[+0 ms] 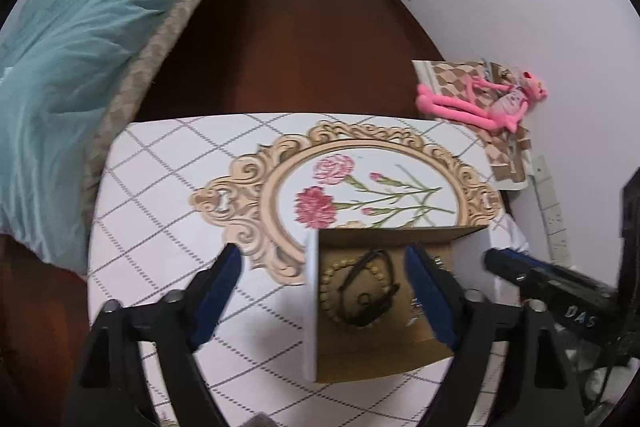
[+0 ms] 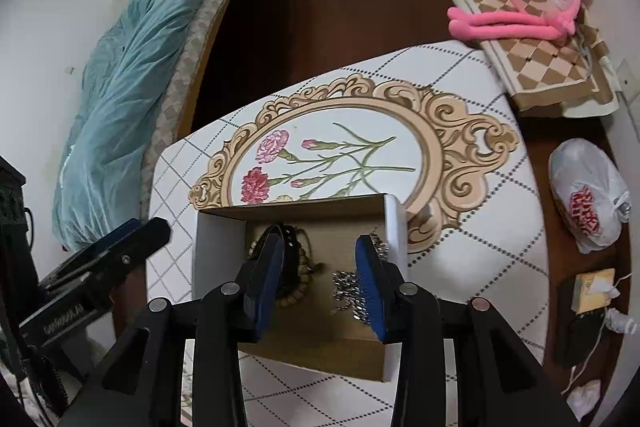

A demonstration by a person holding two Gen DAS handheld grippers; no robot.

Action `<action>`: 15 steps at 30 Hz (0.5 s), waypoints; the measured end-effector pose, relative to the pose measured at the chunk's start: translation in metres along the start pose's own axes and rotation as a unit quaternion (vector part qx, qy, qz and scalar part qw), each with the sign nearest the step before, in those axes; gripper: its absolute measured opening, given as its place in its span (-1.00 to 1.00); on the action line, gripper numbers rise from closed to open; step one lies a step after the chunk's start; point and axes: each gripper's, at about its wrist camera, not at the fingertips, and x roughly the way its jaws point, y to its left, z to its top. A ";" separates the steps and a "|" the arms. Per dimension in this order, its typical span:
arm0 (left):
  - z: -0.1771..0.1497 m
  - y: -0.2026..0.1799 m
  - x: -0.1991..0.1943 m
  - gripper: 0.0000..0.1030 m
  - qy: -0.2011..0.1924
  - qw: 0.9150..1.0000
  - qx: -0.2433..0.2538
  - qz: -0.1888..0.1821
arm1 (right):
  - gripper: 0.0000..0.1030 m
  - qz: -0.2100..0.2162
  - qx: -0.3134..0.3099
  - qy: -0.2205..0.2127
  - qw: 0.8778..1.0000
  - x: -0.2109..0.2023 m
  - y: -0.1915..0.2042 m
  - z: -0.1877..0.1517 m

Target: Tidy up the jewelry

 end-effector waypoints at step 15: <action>-0.068 -0.001 -0.004 0.99 -0.020 0.997 -0.001 0.075 | 0.91 -0.189 -0.085 -0.025 0.978 -0.012 0.011 -0.060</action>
